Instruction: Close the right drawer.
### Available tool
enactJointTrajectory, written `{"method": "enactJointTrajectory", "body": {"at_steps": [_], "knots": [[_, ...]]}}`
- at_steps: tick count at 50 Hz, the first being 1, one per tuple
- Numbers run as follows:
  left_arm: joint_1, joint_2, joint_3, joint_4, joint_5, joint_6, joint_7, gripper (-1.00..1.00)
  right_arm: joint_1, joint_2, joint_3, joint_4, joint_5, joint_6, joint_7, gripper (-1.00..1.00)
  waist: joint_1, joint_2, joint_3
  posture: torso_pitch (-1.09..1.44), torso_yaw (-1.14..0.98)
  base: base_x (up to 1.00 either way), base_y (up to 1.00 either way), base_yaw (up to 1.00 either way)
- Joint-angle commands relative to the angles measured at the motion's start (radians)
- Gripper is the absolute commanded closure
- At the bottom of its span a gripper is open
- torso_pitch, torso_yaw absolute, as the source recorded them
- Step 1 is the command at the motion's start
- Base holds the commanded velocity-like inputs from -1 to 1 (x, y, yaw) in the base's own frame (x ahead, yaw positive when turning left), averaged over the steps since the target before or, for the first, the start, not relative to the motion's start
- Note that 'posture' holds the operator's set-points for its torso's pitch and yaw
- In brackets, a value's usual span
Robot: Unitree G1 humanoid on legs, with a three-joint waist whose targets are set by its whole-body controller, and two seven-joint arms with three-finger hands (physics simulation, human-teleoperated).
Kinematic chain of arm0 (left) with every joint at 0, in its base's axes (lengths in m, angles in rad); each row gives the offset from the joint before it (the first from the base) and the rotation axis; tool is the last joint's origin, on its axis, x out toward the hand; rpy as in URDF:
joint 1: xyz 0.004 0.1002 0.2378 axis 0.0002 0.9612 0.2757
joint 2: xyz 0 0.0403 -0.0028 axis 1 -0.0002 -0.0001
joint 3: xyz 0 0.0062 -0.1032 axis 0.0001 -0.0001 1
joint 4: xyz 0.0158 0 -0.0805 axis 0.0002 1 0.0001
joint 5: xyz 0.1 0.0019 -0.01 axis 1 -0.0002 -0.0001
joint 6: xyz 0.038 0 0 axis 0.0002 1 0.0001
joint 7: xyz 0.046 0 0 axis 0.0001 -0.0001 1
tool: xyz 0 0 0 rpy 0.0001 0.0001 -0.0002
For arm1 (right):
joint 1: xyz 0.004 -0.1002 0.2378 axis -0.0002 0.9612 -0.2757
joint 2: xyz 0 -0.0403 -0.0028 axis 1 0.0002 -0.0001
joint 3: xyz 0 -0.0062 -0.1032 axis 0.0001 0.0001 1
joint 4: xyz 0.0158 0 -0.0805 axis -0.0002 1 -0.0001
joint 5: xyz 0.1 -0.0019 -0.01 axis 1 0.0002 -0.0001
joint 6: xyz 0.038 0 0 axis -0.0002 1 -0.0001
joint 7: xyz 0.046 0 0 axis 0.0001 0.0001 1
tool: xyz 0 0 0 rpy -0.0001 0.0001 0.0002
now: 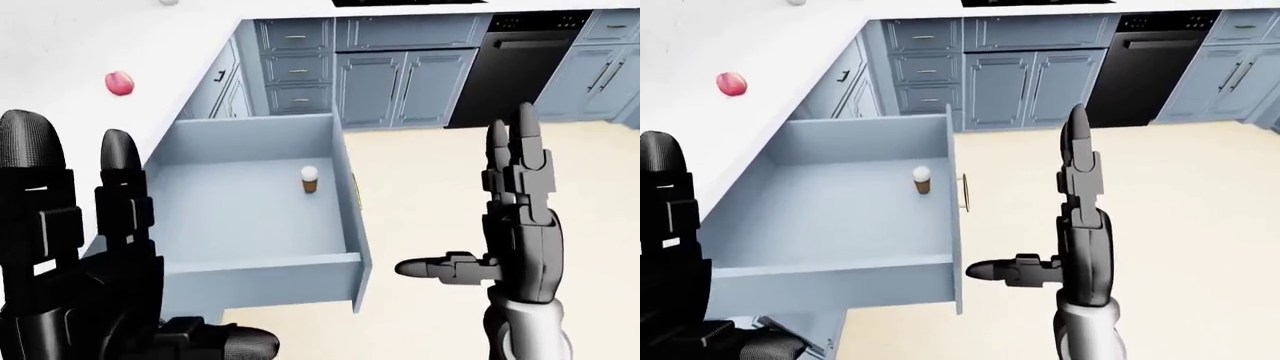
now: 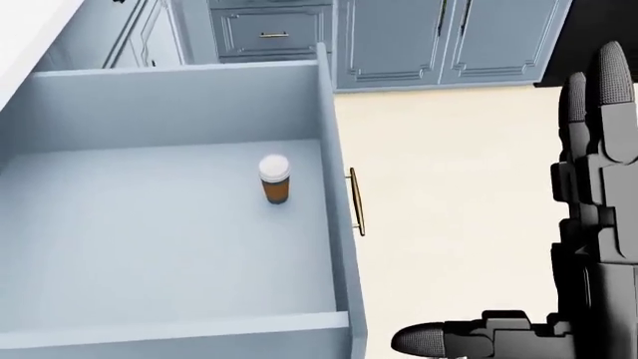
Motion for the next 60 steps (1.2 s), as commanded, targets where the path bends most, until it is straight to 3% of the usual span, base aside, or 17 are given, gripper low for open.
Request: {"method": "enactJointTrajectory", "body": {"at_steps": [1, 9, 15, 18, 21, 26, 28, 29, 30, 33, 39, 40, 42, 44, 48, 56, 60], "knots": [[-0.007, 0.006, 0.002, -0.037, 0.0, -0.025, 0.003, -1.0, -0.011, -0.003, -0.003, -0.043, 0.004, -0.021, -0.004, -1.0, 0.0, 0.002, -0.007, 0.0, 0.0, 0.07, 0.0, 0.0], [-0.008, 0.018, -0.003, -0.037, 0.0, -0.024, 0.014, -1.0, -0.013, -0.003, -0.011, -0.042, 0.01, -0.015, -0.003, -1.0, -0.003, 0.002, -0.005, 0.0, 0.0, 0.07, 0.0, 0.0], [-0.008, 0.024, -0.006, -0.037, 0.002, -0.028, 0.019, -1.0, -0.017, -0.004, -0.01, -0.035, 0.008, -0.018, -0.004, -1.0, -0.008, 0.031, 0.007, 0.0, 0.0, 0.07, 0.0, 0.0], [-0.008, 0.024, -0.01, -0.037, 0.005, -0.026, 0.021, -1.0, -0.012, -0.003, -0.006, -0.032, 0.005, -0.026, -0.005, -1.0, 0.001, 0.03, -0.002, 0.0, 0.0, 0.08, 0.0, 0.0], [-0.009, 0.025, -0.011, -0.037, 0.006, -0.025, 0.022, -1.0, -0.013, -0.002, -0.004, -0.028, 0.009, -0.03, -0.005, -1.0, 0.006, 0.043, -0.001, 0.0, 0.0, 0.1, 0.0, 0.0], [-0.007, 0.029, -0.01, -0.037, 0.004, -0.028, 0.025, -1.0, -0.016, -0.003, -0.008, -0.024, 0.009, -0.026, -0.007, -1.0, 0.011, 0.005, 0.007, 0.0, 0.0, 0.1, 0.0, 0.0], [-0.005, 0.027, -0.009, -0.037, 0.005, -0.029, 0.022, -1.0, -0.016, -0.004, -0.009, -0.026, 0.01, -0.024, -0.006, -1.0, 0.013, -0.027, -0.001, 0.0, 0.0, 0.1, 0.0, 0.0], [-0.006, 0.025, -0.008, -0.037, 0.004, -0.027, 0.021, -1.0, -0.018, -0.004, -0.009, -0.023, 0.012, -0.026, -0.006, -1.0, 0.013, -0.056, -0.011, 0.0, 0.0, 0.09, 0.0, 0.0], [-0.007, 0.024, -0.008, -0.037, 0.004, -0.027, 0.02, -1.0, -0.021, -0.005, -0.01, -0.022, 0.008, -0.021, -0.007, -1.0, 0.005, -0.036, -0.005, 0.0, 0.0, 0.1, 0.0, 0.0], [-0.007, 0.022, -0.007, -0.037, 0.004, -0.026, 0.017, -1.0, -0.017, -0.004, -0.01, -0.025, 0.009, -0.023, -0.007, -1.0, -0.009, -0.041, 0.009, 0.0, 0.0, 0.1, 0.0, 0.0], [-0.006, 0.019, -0.006, -0.037, 0.004, -0.026, 0.014, -1.0, -0.022, -0.006, -0.016, -0.025, 0.018, -0.02, -0.007, -1.0, -0.009, 0.007, 0.024, 0.0, 0.0, 0.08, 0.0, 0.0], [-0.007, 0.018, -0.005, -0.037, 0.004, -0.025, 0.014, -1.0, -0.021, -0.006, -0.017, -0.029, 0.018, -0.017, -0.007, -1.0, -0.02, 0.012, 0.01, 0.0, 0.0, 0.0, 0.0, 0.0], [-0.006, 0.02, -0.005, -0.037, 0.002, -0.025, 0.015, -1.0, -0.018, -0.005, -0.023, -0.042, 0.023, -0.01, -0.006, -1.0, -0.032, 0.057, -0.015, 0.0, 0.0, 0.0, 0.0, 0.0], [-0.005, 0.022, -0.005, -0.037, 0.001, -0.027, 0.018, -1.0, -0.015, -0.005, -0.031, -0.053, 0.03, -0.008, -0.007, -1.0, -0.025, 0.024, -0.002, 0.0, 0.0, 0.0, 0.0, 0.0], [-0.007, 0.024, -0.004, -0.037, 0.001, -0.026, 0.021, -1.0, -0.005, -0.003, -0.052, -0.091, 0.041, 0.001, -0.004, -1.0, -0.008, -0.008, -0.024, 0.0, 0.0, 0.0, 0.0, 0.0], [-0.008, 0.029, -0.003, -0.037, -0.005, -0.023, 0.024, -1.0, 0.042, 0.015, -0.078, -0.199, 0.082, 0.019, 0.026, -1.0, 0.003, -0.014, -0.039, 0.0, 0.0, 0.0, 0.0, 0.0], [-0.012, 0.031, 0.0, -0.037, -0.007, -0.019, 0.027, -1.0, 0.057, 0.022, -0.114, -0.229, 0.113, 0.038, 0.037, -1.0, 0.003, -0.011, -0.042, 0.0, 0.0, 0.0, 0.0, 0.0]]}}
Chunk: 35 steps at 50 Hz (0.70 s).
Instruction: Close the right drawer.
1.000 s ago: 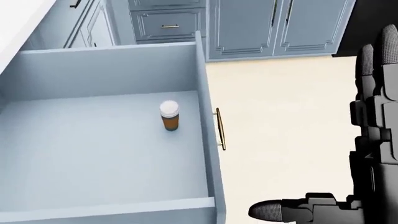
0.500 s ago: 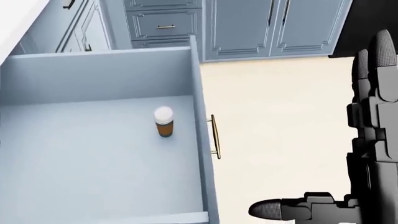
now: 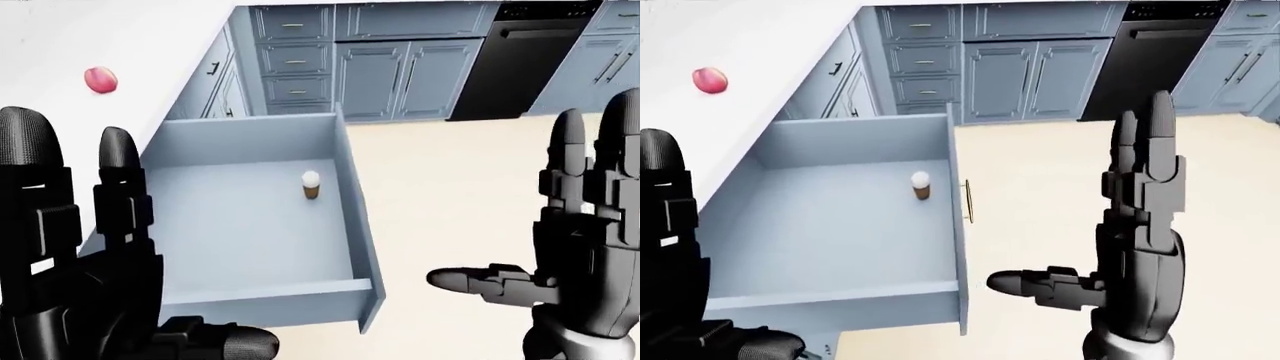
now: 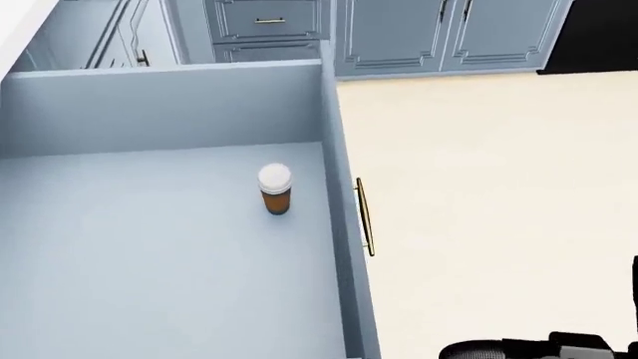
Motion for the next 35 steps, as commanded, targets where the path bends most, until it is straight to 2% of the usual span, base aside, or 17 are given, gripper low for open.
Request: {"method": "enactJointTrajectory", "body": {"at_steps": [1, 3, 4, 5, 6, 9, 10, 11, 13, 15, 19, 21, 25, 30, 35], "knots": [[-0.005, 0.002, 0.006, -0.033, -0.001, -0.02, -0.001, -1.0, -0.006, 0.001, -0.011, -0.03, 0.015, -0.015, 0.001, -1.0, 0.0, 0.0, -0.009, 0.0, 0.0, 0.0, 0.0, 0.0], [-0.008, -0.001, 0.011, -0.033, -0.002, -0.017, -0.002, -1.0, -0.01, 0.006, 0.01, -0.001, -0.026, -0.041, -0.002, -1.0, 0.0, 0.001, -0.008, 0.0, 0.0, 0.0, 0.0, 0.0], [-0.006, -0.002, 0.008, -0.033, 0.0, -0.018, -0.004, -1.0, -0.23, -0.024, 0.038, -0.178, -0.124, 0.34, 0.009, -1.0, -0.001, 0.002, -0.008, 0.0, 0.0, 0.0, 0.0, 0.0], [-0.006, -0.003, 0.008, -0.033, 0.0, -0.018, -0.005, -1.0, -0.293, -0.052, 0.041, -0.226, -0.13, 0.451, 0.012, -1.0, 0.003, 0.0, -0.013, 0.0, 0.0, 0.0, 0.0, 0.0], [-0.007, -0.006, 0.009, -0.033, 0.0, -0.016, -0.007, -1.0, -0.33, -0.078, 0.014, -0.219, -0.079, 0.501, 0.023, -1.0, -0.005, 0.001, -0.02, 0.0, 0.0, 0.0, 0.0, 0.0], [-0.008, -0.011, 0.008, -0.033, 0.004, -0.012, -0.011, -1.0, -0.378, -0.137, -0.087, -0.094, 0.067, 0.481, -0.003, -1.0, 0.0, 0.004, -0.005, 0.0, 0.0, 0.0, 0.0, 0.0], [-0.007, -0.012, 0.007, -0.033, 0.006, -0.013, -0.012, -1.0, -0.384, -0.158, -0.093, -0.069, 0.081, 0.463, -0.012, -1.0, 0.002, 0.002, -0.003, 0.0, 0.0, 0.0, 0.0, 0.0], [-0.006, -0.014, 0.006, -0.033, 0.007, -0.013, -0.014, -1.0, -0.428, -0.195, -0.107, 0.035, 0.1, 0.434, -0.01, -1.0, 0.002, -0.002, -0.005, 0.0, 0.0, 0.0, 0.0, 0.0], [-0.006, -0.014, 0.006, -0.033, 0.008, -0.012, -0.014, -1.0, -0.454, -0.22, -0.112, 0.156, 0.142, 0.405, -0.017, -1.0, -0.002, -0.008, -0.007, 0.0, 0.0, 0.0, 0.0, 0.0], [-0.008, -0.016, 0.01, -0.033, 0.006, -0.008, -0.016, -1.0, -0.484, -0.245, -0.112, 0.404, 0.141, 0.25, -0.026, -1.0, -0.005, -0.01, -0.007, 0.0, 0.0, 0.0, 0.0, 0.0], [-0.007, -0.021, 0.012, -0.033, 0.005, -0.009, -0.021, -1.0, -0.515, -0.275, -0.1, 0.711, 0.143, 0.059, -0.045, -1.0, -0.007, -0.01, -0.006, 0.0, 0.0, 0.0, 0.0, 0.0], [-0.007, -0.021, 0.013, -0.033, 0.005, -0.01, -0.021, -1.0, -0.522, -0.288, -0.093, 0.793, 0.152, 0.007, -0.048, -1.0, -0.005, -0.008, -0.004, 0.0, 0.0, 0.0, 0.0, 0.0], [-0.007, -0.019, 0.011, -0.033, 0.006, -0.01, -0.02, -1.0, -0.558, -0.299, -0.072, 1.069, 0.15, -0.161, -0.057, -1.0, -0.004, -0.004, -0.001, 0.0, 0.0, 0.0, 0.0, 0.0], [-0.008, -0.015, 0.013, -0.033, 0.002, -0.011, -0.017, -1.0, -0.644, -0.291, -0.015, 1.395, 0.127, -0.329, -0.066, -1.0, -0.007, -0.003, -0.005, 0.0, 0.0, 0.0, 0.0, 0.0], [-0.006, -0.011, 0.011, -0.033, 0.001, -0.013, -0.012, -1.0, -0.703, -0.276, 0.039, 1.546, 0.083, -0.39, -0.063, -1.0, -0.007, -0.003, -0.01, 0.0, 0.0, 0.0, 0.0, 0.0]]}}
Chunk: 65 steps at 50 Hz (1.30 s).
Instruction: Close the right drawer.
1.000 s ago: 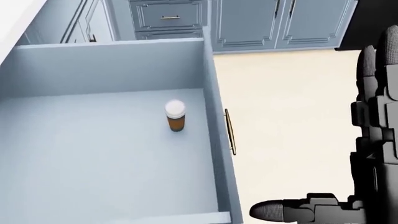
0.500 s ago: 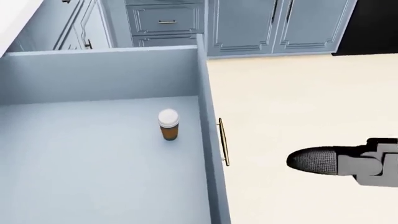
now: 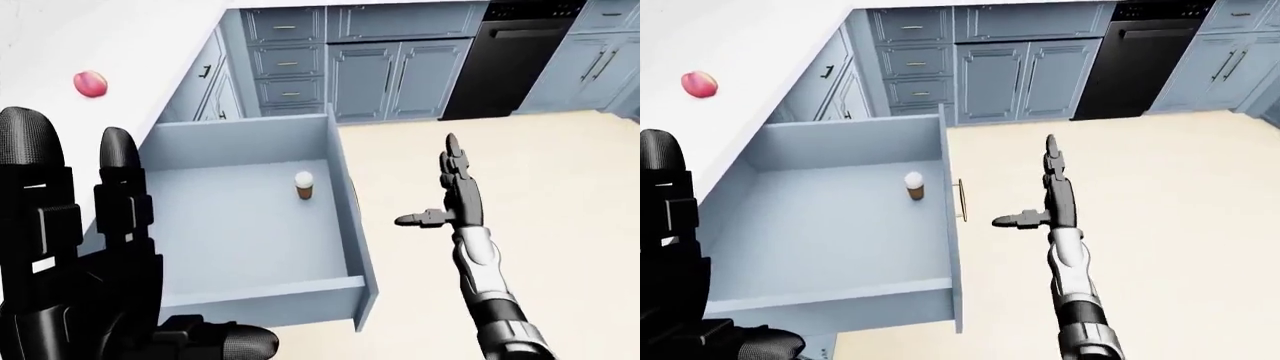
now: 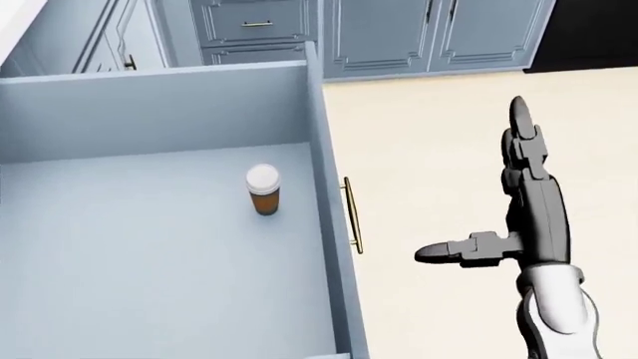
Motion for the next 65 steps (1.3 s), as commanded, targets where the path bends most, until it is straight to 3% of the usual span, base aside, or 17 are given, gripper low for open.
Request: {"method": "enactJointTrajectory", "body": {"at_steps": [1, 10, 19, 65], "knots": [[-0.006, 0.005, 0.004, -0.033, -0.001, -0.021, 0.003, -1.0, -0.044, -0.003, 0.012, -0.032, -0.029, -0.038, 0.008, -1.0, 0.001, -0.004, -0.02, 0.0, 0.0, 0.0, 0.0, 0.0], [-0.011, 0.008, 0.008, -0.033, -0.009, -0.015, 0.006, -1.0, -0.171, 0.043, 0.076, 0.229, -0.152, -0.103, 0.01, -1.0, 0.005, -0.002, -0.023, 0.0, 0.0, 0.0, 0.0, 0.0], [-0.012, 0.01, 0.006, -0.033, -0.004, -0.015, 0.008, -1.0, -0.207, 0.097, 0.108, 0.347, -0.224, -0.156, -0.006, -1.0, 0.009, 0.0, -0.025, 0.0, 0.0, 0.0, 0.0, 0.0], [-0.01, 0.002, 0.011, -0.033, -0.01, -0.01, 0.0, -1.0, -0.273, 0.24, 0.179, 0.45, -0.406, -0.157, 0.007, -1.0, 0.013, -0.007, -0.03, 0.0, 0.0, 0.0, 0.0, 0.0]]}}
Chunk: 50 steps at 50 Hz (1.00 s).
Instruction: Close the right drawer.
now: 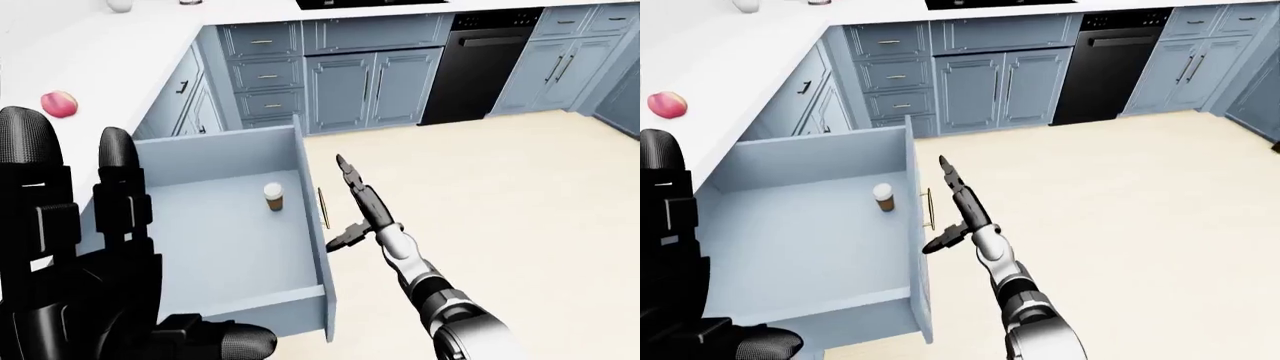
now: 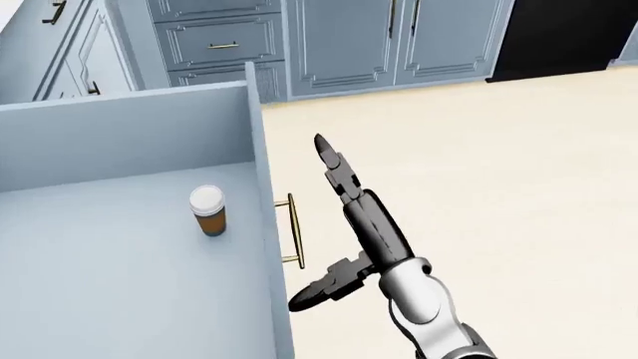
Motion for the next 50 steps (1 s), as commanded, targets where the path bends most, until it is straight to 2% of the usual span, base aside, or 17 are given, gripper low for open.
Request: {"method": "enactJointTrajectory", "body": {"at_steps": [1, 50], "knots": [[-0.005, 0.0, 0.004, -0.032, 0.004, -0.02, -0.005, -1.0, -0.017, 0.021, 0.027, -0.007, -0.043, -0.026, 0.03, -1.0, 0.006, 0.002, -0.011, 0.0, 0.0, 0.0, 0.0, 0.0], [-0.009, 0.001, 0.011, -0.032, -0.006, -0.016, -0.005, -1.0, -0.084, 0.112, 0.054, 0.033, -0.138, -0.007, 0.055, -1.0, 0.01, 0.006, -0.003, 0.0, 0.0, 0.0, 0.0, 0.0]]}}
